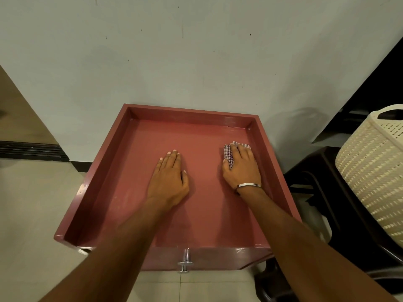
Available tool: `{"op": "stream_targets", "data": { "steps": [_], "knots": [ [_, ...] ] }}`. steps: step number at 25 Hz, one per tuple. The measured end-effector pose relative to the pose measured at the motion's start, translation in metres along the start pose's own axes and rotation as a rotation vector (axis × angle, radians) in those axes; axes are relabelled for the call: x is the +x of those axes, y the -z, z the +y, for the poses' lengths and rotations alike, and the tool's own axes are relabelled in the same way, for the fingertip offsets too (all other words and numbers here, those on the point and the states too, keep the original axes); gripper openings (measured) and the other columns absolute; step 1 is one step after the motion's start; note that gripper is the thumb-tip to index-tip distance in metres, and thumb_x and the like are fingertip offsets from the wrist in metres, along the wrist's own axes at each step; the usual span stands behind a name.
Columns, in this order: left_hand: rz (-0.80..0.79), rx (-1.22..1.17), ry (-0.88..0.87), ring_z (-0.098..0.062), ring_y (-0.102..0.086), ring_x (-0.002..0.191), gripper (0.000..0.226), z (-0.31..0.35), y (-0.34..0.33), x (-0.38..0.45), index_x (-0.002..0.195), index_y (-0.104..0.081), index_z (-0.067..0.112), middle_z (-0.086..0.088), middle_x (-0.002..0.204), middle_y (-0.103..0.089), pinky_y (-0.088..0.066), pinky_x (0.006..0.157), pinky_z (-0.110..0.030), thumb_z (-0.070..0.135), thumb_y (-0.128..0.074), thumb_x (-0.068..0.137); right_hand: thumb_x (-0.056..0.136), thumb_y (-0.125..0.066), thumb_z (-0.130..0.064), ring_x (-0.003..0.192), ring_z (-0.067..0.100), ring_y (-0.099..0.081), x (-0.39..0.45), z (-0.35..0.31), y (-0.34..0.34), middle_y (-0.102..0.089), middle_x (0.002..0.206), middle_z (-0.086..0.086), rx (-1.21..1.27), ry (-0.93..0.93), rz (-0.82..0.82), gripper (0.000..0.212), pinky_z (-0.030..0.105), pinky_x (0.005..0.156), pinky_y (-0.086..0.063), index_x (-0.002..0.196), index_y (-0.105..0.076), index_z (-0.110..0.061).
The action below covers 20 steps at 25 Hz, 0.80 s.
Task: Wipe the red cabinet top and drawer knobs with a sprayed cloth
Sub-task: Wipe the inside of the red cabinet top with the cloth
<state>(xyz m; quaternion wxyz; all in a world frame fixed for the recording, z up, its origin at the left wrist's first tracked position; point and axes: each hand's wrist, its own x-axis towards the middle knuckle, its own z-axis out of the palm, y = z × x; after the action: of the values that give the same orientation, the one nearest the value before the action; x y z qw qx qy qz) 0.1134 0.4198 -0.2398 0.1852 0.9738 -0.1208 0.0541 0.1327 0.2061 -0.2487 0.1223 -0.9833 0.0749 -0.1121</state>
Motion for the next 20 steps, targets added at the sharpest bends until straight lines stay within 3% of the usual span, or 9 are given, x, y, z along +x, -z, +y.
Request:
{"op": "stream_targets", "data": {
  "steps": [6, 11, 14, 20],
  "knots": [
    [0.001, -0.007, -0.007, -0.018, -0.014, 0.148, 0.063, 0.011, -0.001, -0.011, 0.15, -0.023, 0.006, -0.008, 0.159, -0.019, -0.006, 0.122, -0.032, 0.03, -0.032, 0.094, 0.084, -0.034, -0.043, 0.143, 0.025, -0.025, -0.021, 0.015, 0.01, -0.034, 0.152, 0.005, 0.021, 0.078, 0.02, 0.066, 0.04, 0.12, -0.02, 0.145, -0.034, -0.017],
    [-0.016, 0.002, -0.016, -0.018, -0.013, 0.148, 0.066, 0.014, -0.002, -0.02, 0.151, -0.022, 0.007, -0.007, 0.16, -0.018, -0.005, 0.122, -0.032, 0.033, -0.026, 0.091, 0.08, -0.024, -0.047, 0.143, 0.027, -0.024, -0.028, 0.021, 0.01, -0.033, 0.152, 0.008, -0.02, -0.02, 0.026, 0.075, 0.04, 0.121, -0.016, 0.145, -0.033, -0.012],
    [-0.001, -0.001, -0.012, -0.018, -0.014, 0.148, 0.071, 0.015, -0.003, -0.022, 0.15, -0.023, 0.007, -0.007, 0.16, -0.019, -0.004, 0.122, -0.032, 0.035, -0.022, 0.086, 0.079, -0.021, -0.049, 0.143, 0.026, -0.025, -0.039, 0.004, 0.009, -0.033, 0.153, 0.006, -0.016, 0.013, 0.008, 0.077, 0.041, 0.12, -0.019, 0.146, -0.032, -0.014],
    [-0.006, 0.01, -0.036, -0.017, -0.015, 0.148, 0.07, 0.016, -0.007, -0.028, 0.15, -0.024, 0.007, -0.007, 0.159, -0.021, -0.006, 0.122, -0.032, 0.036, -0.023, 0.087, 0.087, -0.039, -0.039, 0.146, 0.022, -0.02, -0.052, 0.021, 0.025, -0.03, 0.155, 0.001, 0.009, 0.018, -0.016, 0.063, 0.04, 0.12, -0.017, 0.147, -0.029, -0.02]
  ]
}}
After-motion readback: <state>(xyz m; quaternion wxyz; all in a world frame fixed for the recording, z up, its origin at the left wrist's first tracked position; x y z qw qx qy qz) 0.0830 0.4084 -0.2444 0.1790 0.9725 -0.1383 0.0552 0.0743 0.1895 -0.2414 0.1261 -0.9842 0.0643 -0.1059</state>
